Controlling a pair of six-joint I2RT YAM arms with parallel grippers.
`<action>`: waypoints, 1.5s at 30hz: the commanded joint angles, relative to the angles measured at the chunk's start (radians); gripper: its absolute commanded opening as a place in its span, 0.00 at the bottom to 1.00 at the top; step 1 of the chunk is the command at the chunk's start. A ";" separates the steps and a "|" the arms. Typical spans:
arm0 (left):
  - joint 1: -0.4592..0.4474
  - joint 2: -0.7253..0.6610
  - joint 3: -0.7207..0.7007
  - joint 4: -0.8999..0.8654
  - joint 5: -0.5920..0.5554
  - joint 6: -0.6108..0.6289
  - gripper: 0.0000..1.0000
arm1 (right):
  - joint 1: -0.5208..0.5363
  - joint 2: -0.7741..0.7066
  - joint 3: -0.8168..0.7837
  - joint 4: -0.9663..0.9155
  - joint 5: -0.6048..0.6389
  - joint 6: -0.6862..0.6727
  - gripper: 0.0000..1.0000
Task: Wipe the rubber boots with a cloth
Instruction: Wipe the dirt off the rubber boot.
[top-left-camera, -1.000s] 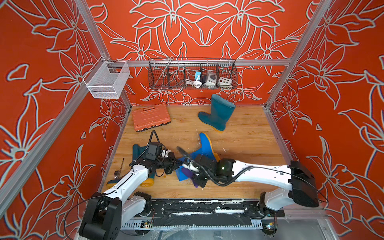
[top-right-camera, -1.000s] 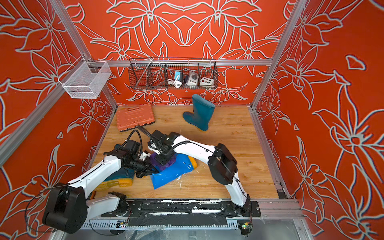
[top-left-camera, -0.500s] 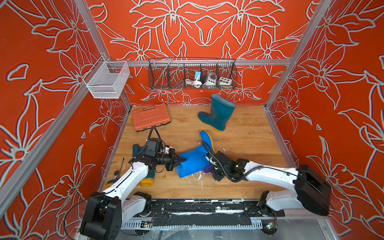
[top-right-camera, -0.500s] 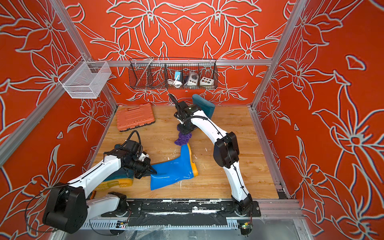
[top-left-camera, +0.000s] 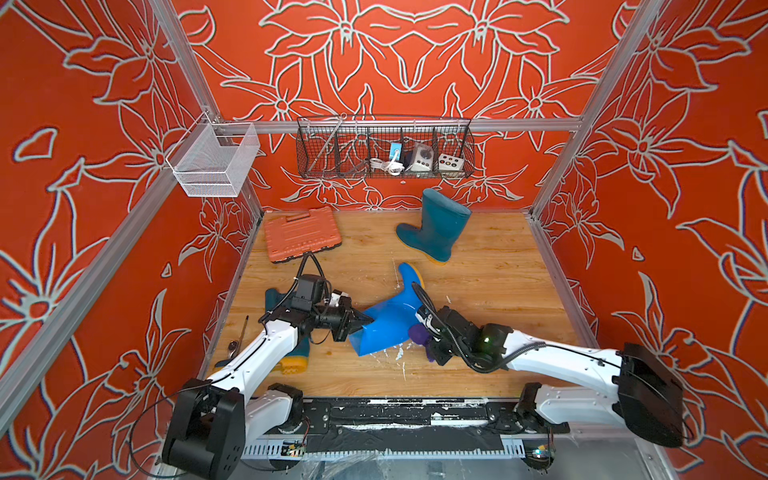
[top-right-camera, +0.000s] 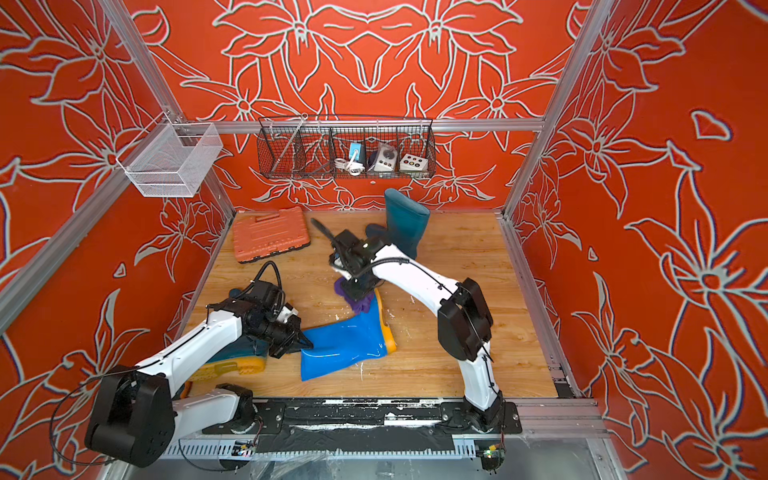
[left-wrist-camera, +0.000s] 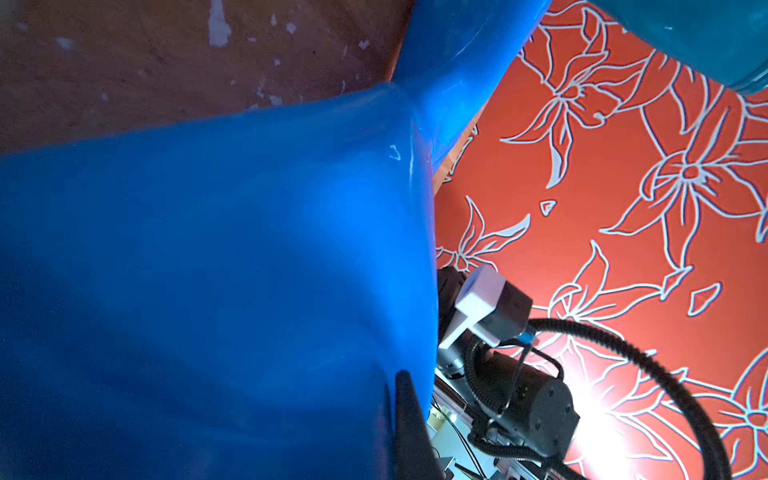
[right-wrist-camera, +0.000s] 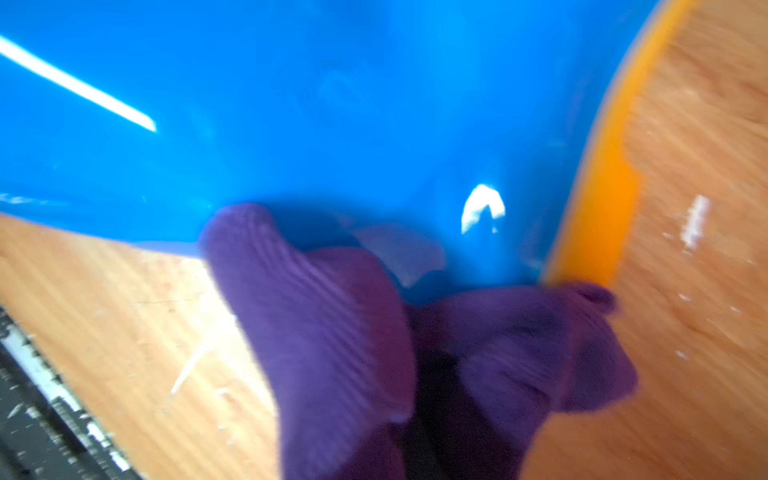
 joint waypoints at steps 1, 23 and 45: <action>0.003 0.003 -0.005 0.008 0.043 -0.004 0.00 | 0.084 0.111 0.068 0.031 -0.012 0.003 0.00; -0.071 0.028 -0.043 0.152 0.015 -0.115 0.00 | 0.182 0.017 0.060 0.021 0.075 -0.110 0.00; -0.071 -0.067 -0.001 0.012 0.078 -0.107 0.00 | 0.198 0.017 -0.014 0.109 0.124 -0.098 0.00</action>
